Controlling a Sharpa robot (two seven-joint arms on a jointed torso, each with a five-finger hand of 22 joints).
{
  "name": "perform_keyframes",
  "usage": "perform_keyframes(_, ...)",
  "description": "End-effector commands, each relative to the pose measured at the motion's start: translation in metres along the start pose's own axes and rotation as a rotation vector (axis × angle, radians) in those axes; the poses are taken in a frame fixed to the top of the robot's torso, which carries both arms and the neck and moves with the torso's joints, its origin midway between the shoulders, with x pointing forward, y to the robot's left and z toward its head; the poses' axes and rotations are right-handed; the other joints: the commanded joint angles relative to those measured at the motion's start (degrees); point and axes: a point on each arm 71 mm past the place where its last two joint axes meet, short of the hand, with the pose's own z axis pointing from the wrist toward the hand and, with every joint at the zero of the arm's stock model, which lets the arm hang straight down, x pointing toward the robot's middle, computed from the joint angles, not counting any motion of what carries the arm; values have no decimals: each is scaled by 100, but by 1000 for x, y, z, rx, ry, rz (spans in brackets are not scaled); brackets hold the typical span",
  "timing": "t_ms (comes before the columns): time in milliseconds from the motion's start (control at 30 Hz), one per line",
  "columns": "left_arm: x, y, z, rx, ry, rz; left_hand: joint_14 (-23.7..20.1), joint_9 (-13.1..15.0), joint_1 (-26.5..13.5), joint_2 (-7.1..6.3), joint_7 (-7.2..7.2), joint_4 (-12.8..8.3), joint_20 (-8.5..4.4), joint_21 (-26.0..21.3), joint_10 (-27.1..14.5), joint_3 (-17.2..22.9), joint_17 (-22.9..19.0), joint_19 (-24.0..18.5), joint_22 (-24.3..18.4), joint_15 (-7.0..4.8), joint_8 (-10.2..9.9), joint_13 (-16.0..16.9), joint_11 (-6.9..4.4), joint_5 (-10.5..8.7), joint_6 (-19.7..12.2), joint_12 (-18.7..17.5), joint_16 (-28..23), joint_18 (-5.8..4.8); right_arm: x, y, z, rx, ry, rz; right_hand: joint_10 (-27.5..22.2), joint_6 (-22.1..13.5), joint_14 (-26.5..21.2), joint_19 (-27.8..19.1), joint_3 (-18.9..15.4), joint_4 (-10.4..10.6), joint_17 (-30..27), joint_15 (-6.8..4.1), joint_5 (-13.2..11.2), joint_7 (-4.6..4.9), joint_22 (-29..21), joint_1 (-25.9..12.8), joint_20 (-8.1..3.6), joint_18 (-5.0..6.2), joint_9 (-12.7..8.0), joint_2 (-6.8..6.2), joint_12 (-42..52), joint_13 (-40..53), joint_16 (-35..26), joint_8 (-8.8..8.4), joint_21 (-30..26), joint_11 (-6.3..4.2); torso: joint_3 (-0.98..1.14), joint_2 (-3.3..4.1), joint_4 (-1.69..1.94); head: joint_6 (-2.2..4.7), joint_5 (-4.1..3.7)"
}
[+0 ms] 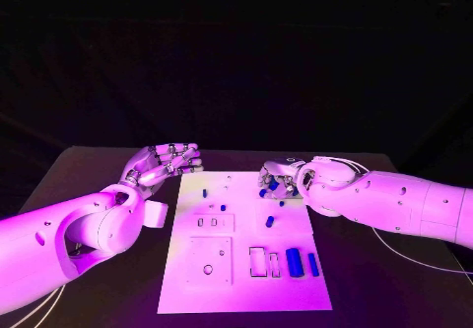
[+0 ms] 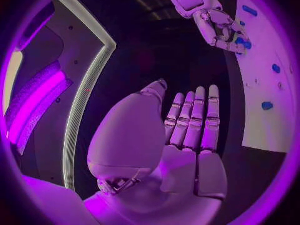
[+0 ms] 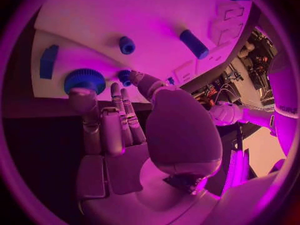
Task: Assemble the parts on the task board
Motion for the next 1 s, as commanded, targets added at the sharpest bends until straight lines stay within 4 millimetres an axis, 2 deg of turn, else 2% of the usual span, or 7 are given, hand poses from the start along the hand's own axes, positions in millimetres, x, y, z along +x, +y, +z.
perform_keyframes(33,2,-1,1,2,17,-14,-25,-7,-19,-51,173,1,-1,20,15,20,9,49,-1,6,-1,-2,31,-25,10,-21,-23,82,3,1,1,-5,23,-13,67,66,283,49,57,7,32,39,-7,-3,64,47,-5,-73,14,36,29,9,55,5,59,-8,1,8,7,-6,4)
perform_keyframes(233,2,-2,1,1,18,-13,-28,-8,-19,-51,175,1,0,20,13,22,11,50,-2,7,-2,-2,33,-25,8,-24,-26,82,4,2,1,-3,27,-7,197,110,302,99,173,127,164,20,59,-33,303,-38,-15,-101,49,91,85,21,167,32,236,-39,-7,28,21,-3,-12)
perform_keyframes(533,1,-2,0,-2,18,-13,-36,-9,-17,-48,179,-1,0,19,7,29,14,50,-4,10,-5,-3,36,-25,4,-30,-32,81,5,1,2,4,25,-6,381,267,308,111,337,182,231,-34,18,-117,467,-4,-52,-114,148,198,152,37,242,166,358,-113,-3,41,35,-18,-13)
perform_keyframes(667,1,-2,1,-3,19,-13,-39,-10,-14,-46,179,-3,0,19,6,31,14,50,-5,11,-5,-3,37,-25,3,-32,-35,81,4,1,2,7,11,-11,534,375,308,115,526,100,259,-91,-306,-184,584,147,-103,-124,274,308,199,60,281,302,439,-181,-6,43,30,-28,-5)
perform_keyframes(900,0,-2,1,-5,17,-12,-45,-10,-8,-42,180,-7,0,18,5,39,16,50,-6,13,-6,-2,37,-24,2,-35,-40,80,-3,4,2,-7,-87,-4,670,438,312,118,652,-33,288,-134,-385,-221,689,263,-144,-133,412,357,242,98,314,432,511,-232,-3,43,29,-1,-3)
perform_keyframes(1000,0,-2,1,-5,16,-12,-45,-10,-8,-42,180,-7,0,18,5,39,16,50,-6,13,-6,-2,37,-24,2,-35,-40,80,-7,8,1,-23,-152,8,720,469,315,117,684,-98,301,-150,-381,-233,724,306,-161,-136,473,365,261,118,326,489,536,-250,-7,44,34,20,0)
